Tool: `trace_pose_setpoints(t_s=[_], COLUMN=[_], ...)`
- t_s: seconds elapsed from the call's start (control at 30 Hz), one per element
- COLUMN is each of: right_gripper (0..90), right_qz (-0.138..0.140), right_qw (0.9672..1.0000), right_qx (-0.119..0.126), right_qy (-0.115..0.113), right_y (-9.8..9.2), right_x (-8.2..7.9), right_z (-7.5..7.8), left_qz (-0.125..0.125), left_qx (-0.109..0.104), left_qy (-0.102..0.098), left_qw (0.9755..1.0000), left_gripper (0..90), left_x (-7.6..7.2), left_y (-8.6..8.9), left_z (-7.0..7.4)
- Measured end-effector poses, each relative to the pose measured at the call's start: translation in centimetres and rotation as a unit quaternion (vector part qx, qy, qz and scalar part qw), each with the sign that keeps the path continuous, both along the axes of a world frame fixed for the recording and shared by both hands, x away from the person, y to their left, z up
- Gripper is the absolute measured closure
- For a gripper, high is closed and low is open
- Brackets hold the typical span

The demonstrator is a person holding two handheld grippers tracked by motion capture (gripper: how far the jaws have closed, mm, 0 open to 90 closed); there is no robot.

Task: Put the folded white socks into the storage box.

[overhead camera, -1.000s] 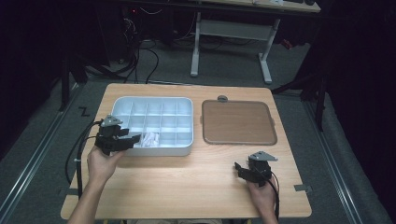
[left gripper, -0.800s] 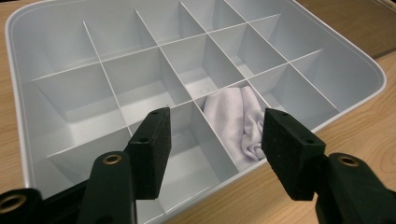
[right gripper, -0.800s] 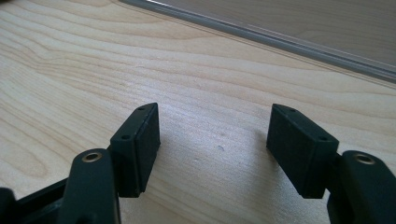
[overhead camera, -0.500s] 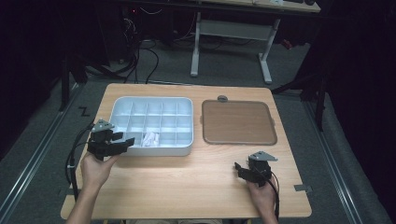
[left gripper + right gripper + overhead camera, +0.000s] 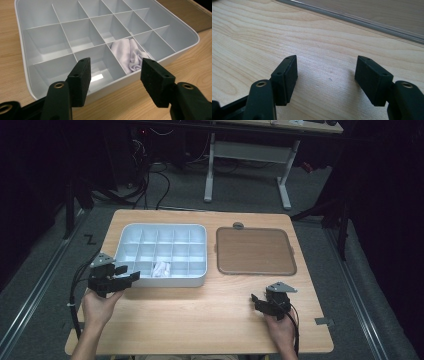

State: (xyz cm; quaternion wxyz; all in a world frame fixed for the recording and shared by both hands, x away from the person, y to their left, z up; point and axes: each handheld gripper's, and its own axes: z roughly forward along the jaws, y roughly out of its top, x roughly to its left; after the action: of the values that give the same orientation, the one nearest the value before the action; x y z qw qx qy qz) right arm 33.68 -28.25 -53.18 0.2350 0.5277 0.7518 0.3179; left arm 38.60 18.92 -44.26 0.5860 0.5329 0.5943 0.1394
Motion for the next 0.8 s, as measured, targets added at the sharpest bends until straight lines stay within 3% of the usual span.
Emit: trace_pose_setpoints(t_s=[0.13,0.8], right_gripper=[35.2,35.2], right_qz=[0.0,0.0], right_qw=[1.0,1.0], right_qx=[0.0,0.0], right_qy=[0.0,0.0], right_y=[0.0,0.0], right_x=[0.0,0.0], right_z=[0.0,0.0], left_qz=[0.004,0.008], left_qx=[-0.016,-0.041], left_qy=[-0.004,-0.009], left_qw=[0.9999,0.9991], left_gripper=[40.8,38.9], left_x=[-0.4,-2.2], left_y=[0.4,1.2], left_z=[0.0,-0.7])
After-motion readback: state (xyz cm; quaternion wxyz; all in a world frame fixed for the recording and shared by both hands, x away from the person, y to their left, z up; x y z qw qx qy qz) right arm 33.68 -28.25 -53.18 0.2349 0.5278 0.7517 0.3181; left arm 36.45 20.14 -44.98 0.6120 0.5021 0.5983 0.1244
